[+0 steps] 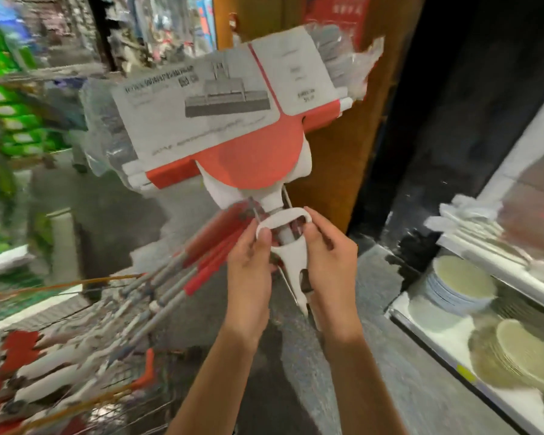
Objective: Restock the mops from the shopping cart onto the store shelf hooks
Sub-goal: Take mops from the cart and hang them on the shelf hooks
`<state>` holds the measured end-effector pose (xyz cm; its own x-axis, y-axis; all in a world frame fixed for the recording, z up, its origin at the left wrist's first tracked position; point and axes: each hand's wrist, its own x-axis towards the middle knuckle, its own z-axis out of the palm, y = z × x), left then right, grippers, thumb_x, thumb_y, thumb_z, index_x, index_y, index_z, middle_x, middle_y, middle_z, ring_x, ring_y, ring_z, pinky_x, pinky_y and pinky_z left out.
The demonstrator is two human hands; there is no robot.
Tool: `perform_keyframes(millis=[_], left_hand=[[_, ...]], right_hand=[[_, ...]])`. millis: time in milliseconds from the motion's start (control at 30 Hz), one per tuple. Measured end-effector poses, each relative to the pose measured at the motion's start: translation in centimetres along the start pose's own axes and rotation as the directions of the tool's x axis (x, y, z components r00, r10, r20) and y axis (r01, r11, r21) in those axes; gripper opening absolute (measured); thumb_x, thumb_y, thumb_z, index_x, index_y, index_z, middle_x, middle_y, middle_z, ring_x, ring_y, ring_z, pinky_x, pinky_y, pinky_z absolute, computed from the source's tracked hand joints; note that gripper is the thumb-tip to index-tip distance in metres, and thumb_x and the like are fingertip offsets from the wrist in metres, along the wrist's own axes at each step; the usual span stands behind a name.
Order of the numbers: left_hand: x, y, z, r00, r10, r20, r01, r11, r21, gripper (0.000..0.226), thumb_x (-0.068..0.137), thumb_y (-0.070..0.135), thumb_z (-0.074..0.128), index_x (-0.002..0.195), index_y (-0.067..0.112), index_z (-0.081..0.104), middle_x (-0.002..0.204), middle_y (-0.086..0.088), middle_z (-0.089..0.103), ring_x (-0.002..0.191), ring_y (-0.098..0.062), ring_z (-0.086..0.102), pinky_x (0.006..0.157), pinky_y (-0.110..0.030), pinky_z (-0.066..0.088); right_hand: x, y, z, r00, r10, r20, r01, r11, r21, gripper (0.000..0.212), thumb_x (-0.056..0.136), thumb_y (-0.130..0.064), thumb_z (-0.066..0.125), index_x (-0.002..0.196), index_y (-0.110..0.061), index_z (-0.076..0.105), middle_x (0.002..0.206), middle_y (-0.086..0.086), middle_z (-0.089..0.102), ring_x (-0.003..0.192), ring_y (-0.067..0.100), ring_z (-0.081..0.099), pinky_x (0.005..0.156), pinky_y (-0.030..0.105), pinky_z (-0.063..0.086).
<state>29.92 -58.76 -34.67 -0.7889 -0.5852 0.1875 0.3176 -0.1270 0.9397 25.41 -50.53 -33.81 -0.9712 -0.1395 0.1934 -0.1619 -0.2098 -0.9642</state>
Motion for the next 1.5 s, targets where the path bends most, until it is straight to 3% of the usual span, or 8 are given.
perform_keyframes(millis=[100, 167, 367, 533, 800, 933, 1100, 1500], left_hand=[[-2.5, -0.8, 4.6, 0.994, -0.068, 0.081, 0.072, 0.996, -0.050, 0.032, 0.108, 0.020, 0.041, 0.128, 0.028, 0.065, 0.113, 0.006, 0.074, 0.103, -0.009, 0.070, 0.073, -0.017, 0.051], [-3.8, -1.1, 7.3, 0.984, -0.106, 0.145, 0.120, 0.988, -0.095, 0.033, 0.109, 0.021, 0.039, 0.130, 0.028, 0.064, 0.114, 0.007, 0.074, 0.106, -0.007, 0.069, 0.074, -0.015, 0.052], [-7.4, -2.4, 15.0, 0.943, -0.148, 0.297, 0.212, 0.957, -0.196, 0.034, 0.109, 0.020, 0.039, 0.134, 0.022, 0.061, 0.121, -0.002, 0.071, 0.113, -0.019, 0.068, 0.096, -0.039, 0.054], [-9.2, -3.5, 20.5, 0.880, -0.159, 0.448, 0.269, 0.944, -0.193, 0.036, 0.109, 0.021, 0.039, 0.141, 0.017, 0.056, 0.132, -0.006, 0.066, 0.123, -0.022, 0.062, 0.108, -0.049, 0.047], [-11.0, -4.8, 29.8, 0.747, -0.129, 0.652, 0.344, 0.915, -0.213, 0.035, 0.108, 0.017, 0.039, 0.137, 0.011, 0.058, 0.128, -0.005, 0.069, 0.122, -0.021, 0.063, 0.104, -0.037, 0.051], [-11.1, -5.2, 35.2, 0.669, -0.100, 0.736, 0.383, 0.896, -0.226, 0.033, 0.108, 0.013, 0.041, 0.134, 0.007, 0.059, 0.124, -0.004, 0.071, 0.117, -0.019, 0.065, 0.097, -0.029, 0.052], [-10.9, -5.1, 42.3, 0.570, -0.092, 0.817, 0.442, 0.872, -0.210, 0.049, 0.098, 0.037, 0.056, 0.138, 0.009, 0.057, 0.138, -0.011, 0.062, 0.132, -0.026, 0.055, 0.116, -0.052, 0.038], [-13.1, -3.0, 56.4, 0.383, 0.035, 0.923, 0.516, 0.821, -0.245, 0.024, 0.106, 0.020, 0.049, 0.123, 0.015, 0.064, 0.116, -0.002, 0.072, 0.100, -0.011, 0.066, 0.086, -0.026, 0.053]], right_hand=[[-1.0, -0.8, -4.7, 0.988, 0.008, -0.153, -0.005, 1.000, 0.016, 0.025, 0.100, -0.014, 0.059, 0.119, -0.023, 0.073, 0.091, -0.006, 0.077, 0.074, 0.034, 0.067, 0.069, 0.049, 0.058], [-1.4, -1.3, -7.4, 0.973, -0.029, -0.227, 0.028, 1.000, -0.009, 0.026, 0.100, -0.012, 0.059, 0.120, -0.023, 0.071, 0.103, -0.007, 0.077, 0.093, 0.016, 0.073, 0.085, 0.039, 0.060], [-2.7, -3.2, -15.0, 0.898, -0.097, -0.429, 0.111, 0.994, 0.007, 0.030, 0.099, -0.006, 0.058, 0.117, -0.025, 0.069, 0.108, -0.012, 0.075, 0.102, 0.003, 0.070, 0.082, 0.017, 0.055], [-3.5, -4.9, -20.3, 0.803, -0.136, -0.581, 0.154, 0.988, -0.019, 0.031, 0.099, -0.005, 0.057, 0.120, -0.024, 0.068, 0.114, -0.004, 0.074, 0.108, 0.008, 0.069, 0.089, 0.022, 0.056], [-3.0, -8.0, -28.8, 0.658, -0.284, -0.697, 0.205, 0.959, -0.197, 0.032, 0.100, -0.002, 0.054, 0.116, -0.027, 0.068, 0.104, -0.018, 0.074, 0.104, -0.002, 0.067, 0.085, 0.014, 0.051], [-1.4, -9.4, -33.3, 0.562, -0.351, -0.749, 0.187, 0.936, -0.298, 0.034, 0.098, -0.008, 0.058, 0.108, -0.038, 0.072, 0.113, -0.009, 0.074, 0.114, 0.009, 0.066, 0.101, 0.034, 0.052], [0.8, -12.0, -38.2, 0.422, -0.410, -0.809, 0.236, 0.911, -0.339, 0.034, 0.098, -0.004, 0.058, 0.111, -0.033, 0.071, 0.114, -0.006, 0.074, 0.113, 0.009, 0.066, 0.107, 0.039, 0.049], [3.6, -19.0, -48.5, 0.218, -0.492, -0.843, 0.307, 0.855, -0.419, 0.027, 0.098, -0.004, 0.059, 0.114, -0.021, 0.074, 0.111, 0.003, 0.076, 0.111, 0.024, 0.069, 0.101, 0.053, 0.052]])
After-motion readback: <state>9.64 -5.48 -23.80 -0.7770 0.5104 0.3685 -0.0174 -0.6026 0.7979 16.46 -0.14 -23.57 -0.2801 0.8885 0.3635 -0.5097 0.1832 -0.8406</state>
